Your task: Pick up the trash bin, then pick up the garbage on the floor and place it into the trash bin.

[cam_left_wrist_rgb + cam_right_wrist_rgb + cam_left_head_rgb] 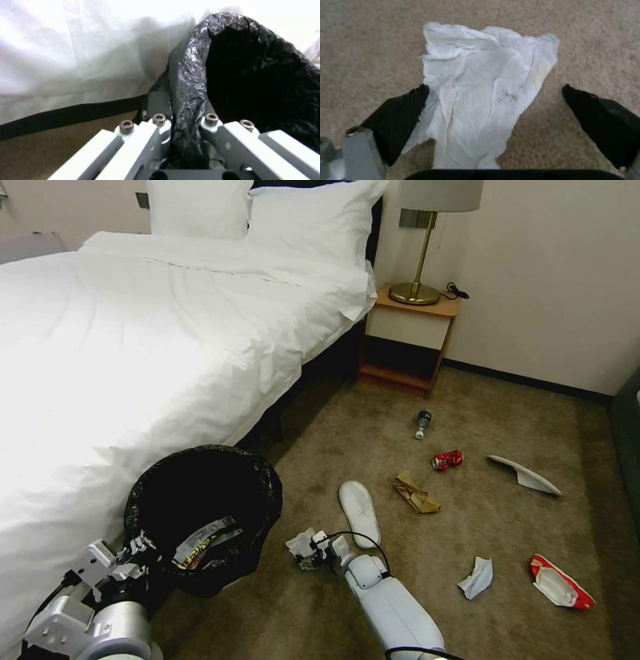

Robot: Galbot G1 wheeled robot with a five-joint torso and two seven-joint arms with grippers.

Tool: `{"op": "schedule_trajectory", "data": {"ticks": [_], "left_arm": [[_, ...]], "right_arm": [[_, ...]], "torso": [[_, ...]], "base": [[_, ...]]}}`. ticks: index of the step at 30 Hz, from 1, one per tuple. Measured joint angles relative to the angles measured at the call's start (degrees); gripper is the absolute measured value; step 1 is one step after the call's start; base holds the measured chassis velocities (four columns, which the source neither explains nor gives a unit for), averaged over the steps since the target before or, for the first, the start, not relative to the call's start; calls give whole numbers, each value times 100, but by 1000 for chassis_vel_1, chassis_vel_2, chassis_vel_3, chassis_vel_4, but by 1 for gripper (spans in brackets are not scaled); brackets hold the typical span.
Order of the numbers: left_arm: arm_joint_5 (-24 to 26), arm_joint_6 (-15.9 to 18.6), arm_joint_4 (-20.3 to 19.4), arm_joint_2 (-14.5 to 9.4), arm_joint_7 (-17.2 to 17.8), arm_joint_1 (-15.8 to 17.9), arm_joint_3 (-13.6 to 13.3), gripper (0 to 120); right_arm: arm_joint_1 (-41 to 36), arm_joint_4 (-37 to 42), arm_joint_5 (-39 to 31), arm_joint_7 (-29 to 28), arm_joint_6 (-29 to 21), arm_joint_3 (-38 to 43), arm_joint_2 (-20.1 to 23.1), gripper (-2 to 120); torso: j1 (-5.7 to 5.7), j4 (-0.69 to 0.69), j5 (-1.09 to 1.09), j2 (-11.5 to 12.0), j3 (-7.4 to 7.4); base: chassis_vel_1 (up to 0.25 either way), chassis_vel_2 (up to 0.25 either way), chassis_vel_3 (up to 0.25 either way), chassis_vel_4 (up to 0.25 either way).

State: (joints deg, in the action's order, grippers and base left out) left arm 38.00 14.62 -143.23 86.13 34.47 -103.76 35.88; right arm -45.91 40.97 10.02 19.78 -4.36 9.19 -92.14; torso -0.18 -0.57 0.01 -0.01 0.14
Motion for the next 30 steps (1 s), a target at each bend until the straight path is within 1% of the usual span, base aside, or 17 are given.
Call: {"op": "schedule_trajectory", "data": {"ticks": [4,6,7,10,11,13,14,16,18,19,20,22,23,25,26,27,30], "left_arm": [[1,0,0,0,-2,0,0,4],[0,0,0,2,-2,1,0,4],[0,0,0,2,-2,1,0,4],[0,-3,0,5,-9,5,-1,4],[0,-3,0,5,-9,5,-1,4],[1,-5,0,8,-9,6,-2,4],[1,-5,0,8,-9,6,-2,4],[1,-10,0,11,-12,7,-3,4],[0,-11,0,11,-13,7,-3,4],[0,-12,0,11,-13,4,0,4],[0,-12,0,11,-13,4,0,4],[0,-14,0,10,-13,-4,6,4],[0,-14,0,10,-13,-4,6,4],[0,-14,0,8,-13,-13,9,4],[0,-14,0,8,-13,-13,9,4],[-1,-14,0,7,-13,-16,10,4],[-1,-15,0,6,-13,-22,10,4]], "right_arm": [[10,-3,17,38,23,9,0,91],[13,-3,19,49,39,15,-1,79],[13,-3,19,49,39,15,-1,79],[19,-1,-7,60,93,24,-1,64],[19,-1,-7,60,93,24,-1,64],[27,-1,-26,63,111,27,-1,56],[27,-1,-26,63,111,27,-1,56],[43,-5,-38,64,136,29,-1,42],[47,-8,-43,66,149,30,-1,39],[49,-12,-47,69,161,31,-1,33],[49,-12,-47,69,161,31,-1,33],[55,-29,-46,70,168,38,-1,21],[55,-29,-46,70,168,38,-1,21],[55,-41,-35,70,168,48,0,10],[55,-41,-35,70,168,48,0,10],[55,-42,-34,70,169,52,0,3],[36,-20,-38,68,177,54,0,0]], "torso": [[0,0,-1,0,0],[0,0,-1,0,0],[0,0,-1,0,0],[0,0,-1,0,0],[0,0,-1,0,0],[0,0,-1,0,0],[0,0,-1,0,0],[0,0,-1,1,0],[0,0,-1,1,0],[0,0,-1,1,0],[0,0,-1,1,0],[0,0,-1,1,0],[0,0,-1,1,0],[0,0,-1,1,0],[0,0,-1,1,0],[0,0,-1,1,0],[0,0,-1,1,0]], "base": [[0,0,0,0],[0,0,0,0],[0,0,0,0],[0,0,0,0],[0,0,0,0],[0,0,0,0],[0,0,0,0],[0,0,0,0],[0,0,0,0],[0,0,0,0],[0,0,0,0],[0,0,0,0],[0,0,0,0],[0,0,0,0],[0,0,0,0],[0,0,0,0],[0,0,0,0]]}}
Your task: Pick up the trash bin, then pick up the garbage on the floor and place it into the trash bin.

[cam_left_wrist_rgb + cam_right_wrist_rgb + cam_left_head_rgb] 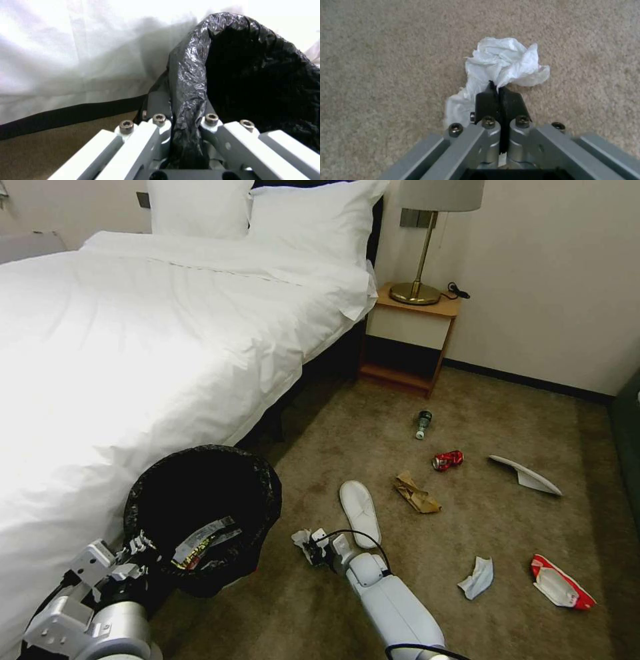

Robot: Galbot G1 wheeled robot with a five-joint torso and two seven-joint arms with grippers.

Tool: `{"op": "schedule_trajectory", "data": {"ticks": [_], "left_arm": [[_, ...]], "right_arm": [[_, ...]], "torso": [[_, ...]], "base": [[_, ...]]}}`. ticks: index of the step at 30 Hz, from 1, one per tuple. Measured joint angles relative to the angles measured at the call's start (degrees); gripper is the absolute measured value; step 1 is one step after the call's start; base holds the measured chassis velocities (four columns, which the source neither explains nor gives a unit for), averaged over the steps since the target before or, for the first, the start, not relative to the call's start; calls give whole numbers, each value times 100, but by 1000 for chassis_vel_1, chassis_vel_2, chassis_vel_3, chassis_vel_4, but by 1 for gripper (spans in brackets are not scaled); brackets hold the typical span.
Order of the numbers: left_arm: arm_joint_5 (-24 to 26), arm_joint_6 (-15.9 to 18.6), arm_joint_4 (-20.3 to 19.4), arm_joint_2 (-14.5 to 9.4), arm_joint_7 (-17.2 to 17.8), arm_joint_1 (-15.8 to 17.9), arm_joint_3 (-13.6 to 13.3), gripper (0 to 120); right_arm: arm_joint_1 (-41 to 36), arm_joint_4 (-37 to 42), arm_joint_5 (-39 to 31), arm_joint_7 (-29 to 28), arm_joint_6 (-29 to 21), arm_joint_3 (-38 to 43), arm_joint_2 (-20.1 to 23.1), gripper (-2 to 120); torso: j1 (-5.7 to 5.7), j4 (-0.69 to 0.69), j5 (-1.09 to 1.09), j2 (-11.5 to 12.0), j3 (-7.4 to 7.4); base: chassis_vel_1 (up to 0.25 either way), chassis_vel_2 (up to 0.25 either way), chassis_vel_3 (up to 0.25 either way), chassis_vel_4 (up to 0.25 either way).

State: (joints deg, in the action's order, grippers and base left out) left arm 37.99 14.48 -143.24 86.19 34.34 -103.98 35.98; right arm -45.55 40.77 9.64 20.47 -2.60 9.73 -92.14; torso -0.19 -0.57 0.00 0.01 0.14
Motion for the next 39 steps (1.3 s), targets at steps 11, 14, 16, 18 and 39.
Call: {"op": "schedule_trajectory", "data": {"ticks": [11,14,16,18,39], "left_arm": [[9,0,0,-19,0,-7,7,4],[16,11,0,-30,4,-7,17,4],[17,52,0,-45,35,-9,19,4],[16,75,21,-50,49,-9,5,4],[-576,120,816,14,114,74,-1037,4]], "right_arm": [[-131,320,-243,-177,117,-45,0,0],[-211,500,-402,-300,189,-71,0,0],[-361,988,-611,-415,304,-83,1,0],[-466,1356,-781,-460,318,-110,1,0],[-1688,5997,-1609,-1347,792,296,1027,0]], "torso": [[0,0,0,0,0],[0,0,-1,0,0],[0,0,-1,0,-1],[0,0,-1,0,-1],[0,-1,1,-1,-1]], "base": [[0,0,0,0],[0,0,0,0],[0,0,0,0],[0,0,0,0],[0,0,0,0]]}}
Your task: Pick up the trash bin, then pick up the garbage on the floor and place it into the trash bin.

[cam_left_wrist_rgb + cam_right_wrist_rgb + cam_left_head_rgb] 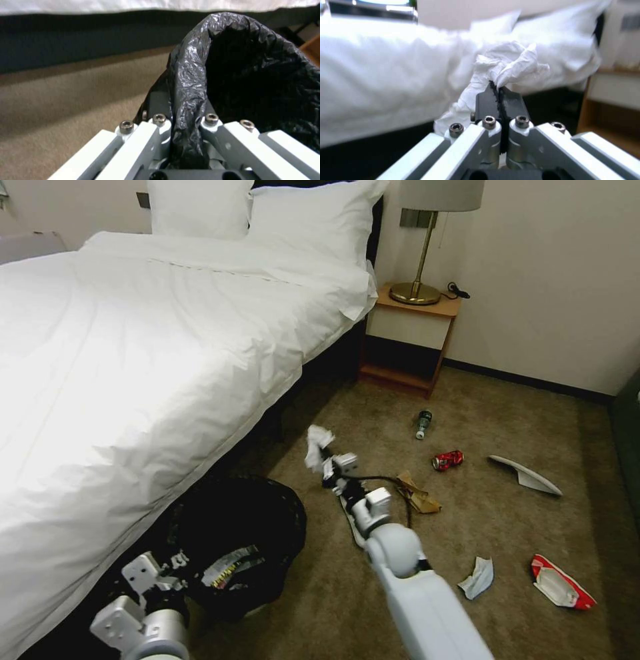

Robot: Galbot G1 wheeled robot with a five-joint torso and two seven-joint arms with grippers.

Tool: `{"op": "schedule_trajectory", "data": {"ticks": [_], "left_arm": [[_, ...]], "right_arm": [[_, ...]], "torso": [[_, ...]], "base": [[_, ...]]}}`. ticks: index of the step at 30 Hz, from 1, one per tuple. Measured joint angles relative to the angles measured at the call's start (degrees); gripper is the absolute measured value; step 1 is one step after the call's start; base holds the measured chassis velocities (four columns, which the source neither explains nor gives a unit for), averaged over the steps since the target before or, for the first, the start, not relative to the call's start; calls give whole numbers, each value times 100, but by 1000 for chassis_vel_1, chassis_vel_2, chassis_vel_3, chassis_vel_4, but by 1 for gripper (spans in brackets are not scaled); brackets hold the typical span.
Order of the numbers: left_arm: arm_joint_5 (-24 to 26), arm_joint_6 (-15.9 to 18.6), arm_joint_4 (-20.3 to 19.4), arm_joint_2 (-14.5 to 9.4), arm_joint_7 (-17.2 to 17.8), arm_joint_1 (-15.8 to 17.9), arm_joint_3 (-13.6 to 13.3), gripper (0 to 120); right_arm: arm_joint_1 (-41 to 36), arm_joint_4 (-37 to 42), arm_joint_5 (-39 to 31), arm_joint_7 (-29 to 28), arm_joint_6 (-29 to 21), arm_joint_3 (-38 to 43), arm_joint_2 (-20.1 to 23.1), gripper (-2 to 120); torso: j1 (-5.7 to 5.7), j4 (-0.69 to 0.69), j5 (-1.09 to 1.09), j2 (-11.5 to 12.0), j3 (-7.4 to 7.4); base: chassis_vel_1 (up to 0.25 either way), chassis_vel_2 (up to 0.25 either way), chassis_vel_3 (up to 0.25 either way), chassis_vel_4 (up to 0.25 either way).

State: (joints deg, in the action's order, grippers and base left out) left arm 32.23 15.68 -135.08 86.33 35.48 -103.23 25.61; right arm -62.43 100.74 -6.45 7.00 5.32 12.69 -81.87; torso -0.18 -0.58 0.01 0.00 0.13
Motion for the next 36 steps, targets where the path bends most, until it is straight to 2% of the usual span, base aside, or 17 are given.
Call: {"op": "schedule_trajectory", "data": {"ticks": [6,11,16,27,36], "left_arm": [[-91,27,178,42,6,30,-286,4],[-121,57,313,111,-166,112,-586,4],[-205,12,386,160,-349,182,-709,4],[-229,-99,374,183,-666,165,-876,4],[-268,-114,248,182,-739,92,-1004,4]], "right_arm": [[-236,658,-90,-53,340,120,261,0],[-541,1152,-537,314,645,53,541,0],[-837,1458,-879,409,537,-170,796,0],[-1271,1539,-822,673,552,-454,1470,0],[-1419,1345,-569,827,670,-564,1520,0]], "torso": [[0,1,0,0,0],[0,1,-1,0,1],[0,0,-1,0,0],[0,0,-2,0,0],[0,0,-1,0,0]], "base": [[0,0,0,0],[0,0,0,0],[0,0,0,0],[0,0,0,0],[0,0,0,0]]}}
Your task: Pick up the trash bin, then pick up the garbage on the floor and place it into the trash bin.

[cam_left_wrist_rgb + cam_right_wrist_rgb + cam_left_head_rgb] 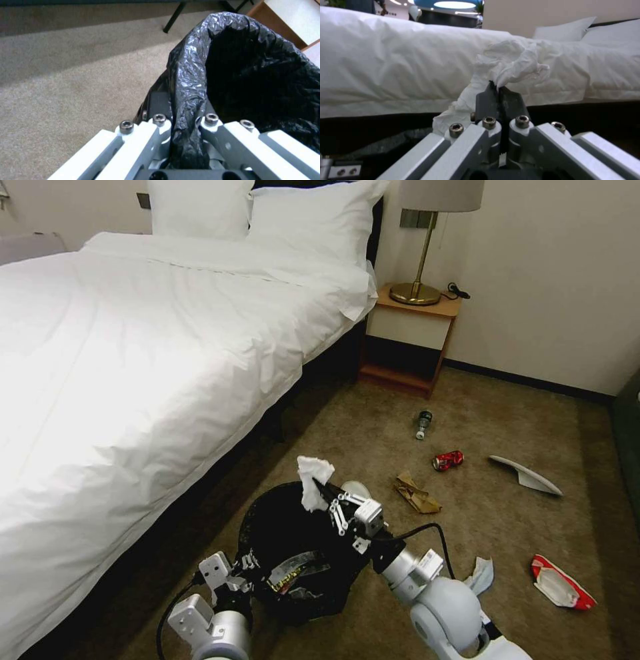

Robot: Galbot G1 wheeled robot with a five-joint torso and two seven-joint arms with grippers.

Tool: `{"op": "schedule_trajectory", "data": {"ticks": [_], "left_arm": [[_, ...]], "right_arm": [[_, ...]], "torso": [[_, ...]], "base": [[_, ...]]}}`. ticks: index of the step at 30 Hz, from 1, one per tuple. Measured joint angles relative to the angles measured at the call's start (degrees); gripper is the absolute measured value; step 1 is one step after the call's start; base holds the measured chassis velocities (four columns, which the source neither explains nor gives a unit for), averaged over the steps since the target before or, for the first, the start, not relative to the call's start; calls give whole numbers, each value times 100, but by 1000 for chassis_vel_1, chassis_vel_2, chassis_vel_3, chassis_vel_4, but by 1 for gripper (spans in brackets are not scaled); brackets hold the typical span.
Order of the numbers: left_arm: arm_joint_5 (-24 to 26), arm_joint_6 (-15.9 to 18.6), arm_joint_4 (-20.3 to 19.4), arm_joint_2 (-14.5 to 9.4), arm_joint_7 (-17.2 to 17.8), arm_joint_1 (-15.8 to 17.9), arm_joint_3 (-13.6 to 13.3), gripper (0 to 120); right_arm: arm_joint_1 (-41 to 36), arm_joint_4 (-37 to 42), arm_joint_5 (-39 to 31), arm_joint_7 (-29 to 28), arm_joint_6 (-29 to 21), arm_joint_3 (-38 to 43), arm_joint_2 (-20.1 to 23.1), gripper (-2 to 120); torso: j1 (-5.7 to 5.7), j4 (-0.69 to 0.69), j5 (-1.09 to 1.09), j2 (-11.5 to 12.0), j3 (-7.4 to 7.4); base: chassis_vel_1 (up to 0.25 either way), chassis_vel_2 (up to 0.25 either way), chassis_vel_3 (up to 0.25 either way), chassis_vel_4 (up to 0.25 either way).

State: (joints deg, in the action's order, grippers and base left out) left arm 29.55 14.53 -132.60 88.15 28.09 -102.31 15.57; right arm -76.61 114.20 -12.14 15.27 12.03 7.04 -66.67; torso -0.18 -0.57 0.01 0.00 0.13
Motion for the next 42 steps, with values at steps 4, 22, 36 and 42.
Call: {"op": "schedule_trajectory", "data": {"ticks": [4,22,36,42], "left_arm": [[-21,-1,-61,-13,-4,-37,-26,4],[-12,-86,-190,-79,76,-76,-17,4],[17,-93,-214,-117,121,-67,-13,4],[14,-93,-233,-126,125,-83,-17,4]], "right_arm": [[-32,-10,13,55,-4,15,40,3],[-217,3,17,269,-148,26,66,63],[-351,207,-336,245,-442,141,160,100],[-377,330,-497,146,-666,151,226,100]], "torso": [[0,0,-1,0,0],[0,0,0,0,0],[0,0,0,1,0],[0,0,0,1,0]], "base": [[0,0,0,0],[0,0,0,0],[0,0,0,0],[0,0,0,0]]}}
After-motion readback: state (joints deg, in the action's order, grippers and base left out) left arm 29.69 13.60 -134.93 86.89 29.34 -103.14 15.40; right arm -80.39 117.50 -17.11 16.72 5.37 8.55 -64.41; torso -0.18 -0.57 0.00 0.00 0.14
